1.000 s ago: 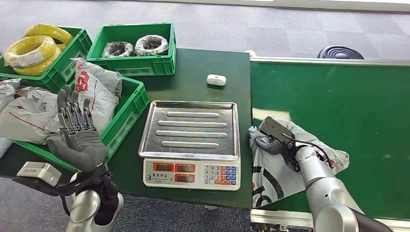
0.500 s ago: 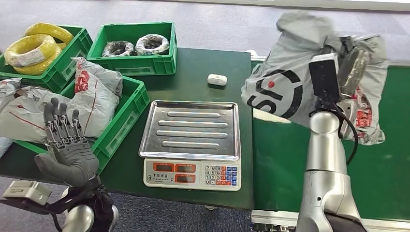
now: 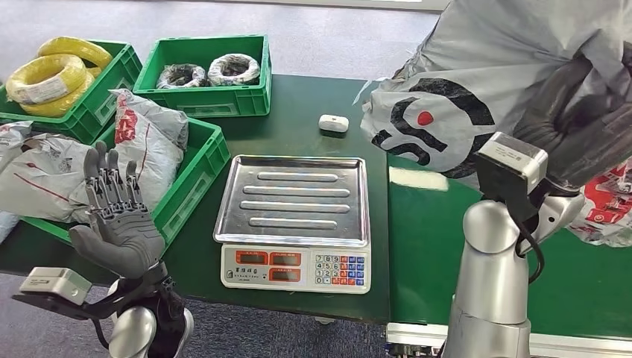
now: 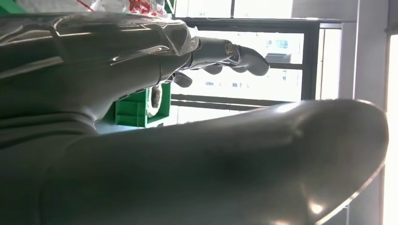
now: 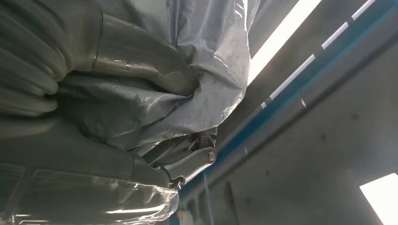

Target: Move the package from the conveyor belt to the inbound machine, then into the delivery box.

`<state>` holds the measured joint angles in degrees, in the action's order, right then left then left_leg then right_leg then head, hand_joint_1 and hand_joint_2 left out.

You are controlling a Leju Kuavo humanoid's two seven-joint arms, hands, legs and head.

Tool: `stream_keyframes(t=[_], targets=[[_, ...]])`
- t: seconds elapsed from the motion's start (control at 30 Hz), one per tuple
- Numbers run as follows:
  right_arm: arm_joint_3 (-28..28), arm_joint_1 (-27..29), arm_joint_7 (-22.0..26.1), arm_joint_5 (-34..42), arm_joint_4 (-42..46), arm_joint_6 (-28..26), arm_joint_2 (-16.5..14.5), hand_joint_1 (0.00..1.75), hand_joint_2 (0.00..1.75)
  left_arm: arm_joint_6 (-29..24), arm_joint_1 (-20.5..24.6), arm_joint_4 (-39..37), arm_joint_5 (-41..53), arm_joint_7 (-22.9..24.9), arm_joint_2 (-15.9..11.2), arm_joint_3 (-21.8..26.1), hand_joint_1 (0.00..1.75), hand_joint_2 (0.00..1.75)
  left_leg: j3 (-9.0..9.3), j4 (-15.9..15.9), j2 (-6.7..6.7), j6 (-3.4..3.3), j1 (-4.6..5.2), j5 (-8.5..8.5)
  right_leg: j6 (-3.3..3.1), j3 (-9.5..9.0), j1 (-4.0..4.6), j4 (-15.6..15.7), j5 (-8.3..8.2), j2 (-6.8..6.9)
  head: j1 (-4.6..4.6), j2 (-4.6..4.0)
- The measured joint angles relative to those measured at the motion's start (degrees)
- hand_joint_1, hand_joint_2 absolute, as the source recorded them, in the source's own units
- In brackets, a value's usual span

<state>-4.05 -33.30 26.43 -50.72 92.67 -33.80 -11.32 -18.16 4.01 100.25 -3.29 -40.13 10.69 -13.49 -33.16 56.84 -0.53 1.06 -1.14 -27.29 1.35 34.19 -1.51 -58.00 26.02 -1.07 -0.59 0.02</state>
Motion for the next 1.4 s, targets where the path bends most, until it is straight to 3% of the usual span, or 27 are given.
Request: stream_keyframes(t=[0.13, 0.27, 0.4, 0.87, 0.97, 1.13, 1.4], targets=[[-10.2, -3.6, -2.6, -3.1, -5.5, 12.7, -0.1, 1.71, 1.75, 1.5, 3.1, -2.4, -1.1, 0.0, 0.2, -1.0, 0.00, 0.00, 0.07, 0.0, 0.11, 0.00, -0.01, 0.05, -0.04, -0.02, 0.02, 0.0, -0.03, -0.07, -0.02, 0.00], [-17.7, -9.2, -3.8, -6.2, -18.6, 11.9, -2.2, 1.71, 1.75, 1.9, 5.1, -5.0, -1.3, 0.0, 0.7, -2.2, 0.00, 0.00, 0.09, 0.0, 0.00, -0.01, -0.03, 0.16, -0.05, -0.04, 0.03, 0.0, -0.05, -0.01, 0.00, 0.00], [-20.3, -12.0, -3.7, -6.3, -26.5, 10.8, -3.5, 1.71, 1.75, 1.9, 5.5, -6.1, -1.4, 0.0, 0.9, -2.8, 0.00, 0.00, 0.03, 0.0, -0.08, -0.01, -0.02, 0.16, -0.04, -0.03, 0.02, 0.0, -0.04, 0.06, 0.00, 0.00], [-21.9, -14.3, -4.9, -6.4, -33.7, 10.7, -4.2, 1.75, 1.75, 1.9, 5.8, -7.5, -1.4, 0.0, 0.9, -3.1, 0.00, 0.00, -0.04, 0.0, -0.08, -0.02, -0.02, 0.13, -0.04, 0.03, 0.02, 0.0, -0.04, 0.05, 0.00, 0.00], [-21.0, -17.0, -7.0, -7.1, -39.8, 9.2, -4.9, 1.75, 1.75, 2.1, 5.8, -7.6, -1.4, 0.0, 1.0, -3.3, 0.00, 0.00, -0.03, 0.0, -0.07, -0.02, -0.02, 0.13, -0.04, 0.02, 0.02, 0.0, -0.05, 0.05, 0.00, 0.00], [-18.5, -20.8, -6.3, -7.0, -51.6, 6.0, -6.1, 1.68, 1.75, 2.4, 5.8, -7.5, -1.3, 0.0, 1.1, -3.8, 0.00, 0.00, -0.03, 0.0, -0.10, -0.03, -0.01, 0.15, -0.04, 0.01, 0.02, 0.0, -0.05, 0.07, 0.01, 0.00], [-15.7, -21.6, -6.6, -5.9, -59.3, 5.8, -6.7, 1.62, 1.75, 3.0, 6.0, -7.0, -1.5, 0.0, 0.8, -4.0, 0.00, 0.00, -0.04, 0.0, -0.10, -0.02, -0.02, 0.13, -0.04, 0.04, 0.02, 0.0, -0.04, 0.06, 0.00, 0.00]])
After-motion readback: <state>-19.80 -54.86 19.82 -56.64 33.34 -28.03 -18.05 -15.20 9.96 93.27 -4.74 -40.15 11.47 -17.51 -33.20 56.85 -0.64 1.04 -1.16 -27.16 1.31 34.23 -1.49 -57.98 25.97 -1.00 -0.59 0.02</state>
